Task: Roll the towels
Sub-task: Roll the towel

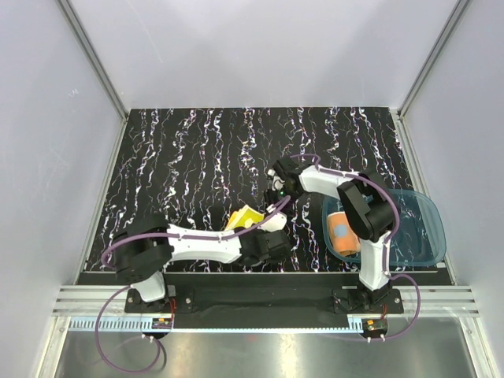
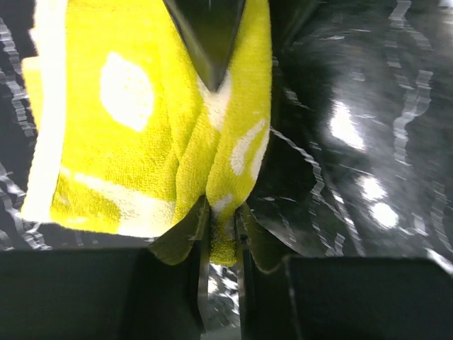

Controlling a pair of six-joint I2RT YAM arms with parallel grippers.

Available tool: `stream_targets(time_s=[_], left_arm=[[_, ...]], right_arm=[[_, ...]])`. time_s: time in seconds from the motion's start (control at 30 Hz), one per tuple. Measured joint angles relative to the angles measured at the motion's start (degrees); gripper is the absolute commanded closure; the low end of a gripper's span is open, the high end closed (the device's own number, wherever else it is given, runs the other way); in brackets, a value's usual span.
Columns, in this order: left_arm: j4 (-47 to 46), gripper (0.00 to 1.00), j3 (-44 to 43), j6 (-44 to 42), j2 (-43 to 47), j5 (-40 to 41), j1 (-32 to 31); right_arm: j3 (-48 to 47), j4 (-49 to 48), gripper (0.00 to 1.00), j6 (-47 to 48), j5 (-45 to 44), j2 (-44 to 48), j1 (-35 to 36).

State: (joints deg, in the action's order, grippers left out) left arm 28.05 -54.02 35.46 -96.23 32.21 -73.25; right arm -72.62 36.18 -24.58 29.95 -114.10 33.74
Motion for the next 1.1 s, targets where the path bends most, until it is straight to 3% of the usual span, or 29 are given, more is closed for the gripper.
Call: stream_targets(time_s=[0.23, 0.57, 0.9, 1.1], left_arm=[[-1.77, 0.89, 1.64, -1.11, 6.34, -11.08, 2.05], [-7.23, 0.89, 7.54, -0.52, 13.38, -26.93, 11.34], [-15.85, 0.88, 12.0, 5.64, 13.49, -46.99, 24.79], [-23.71, 0.87, 15.26, 11.41, 9.66, -57.68, 31.26]], right_arm=[[1.73, 1.2, 0.44, 0.92, 1.6, 1.09, -4.5], [-0.02, 6.45, 0.39, 3.43, -7.08, 3.74, -8.46], [-0.85, 9.49, 0.36, 3.5, -8.85, 15.78, -9.11], [8.24, 2.23, 0.34, -0.26, -3.69, 24.37, -9.05]])
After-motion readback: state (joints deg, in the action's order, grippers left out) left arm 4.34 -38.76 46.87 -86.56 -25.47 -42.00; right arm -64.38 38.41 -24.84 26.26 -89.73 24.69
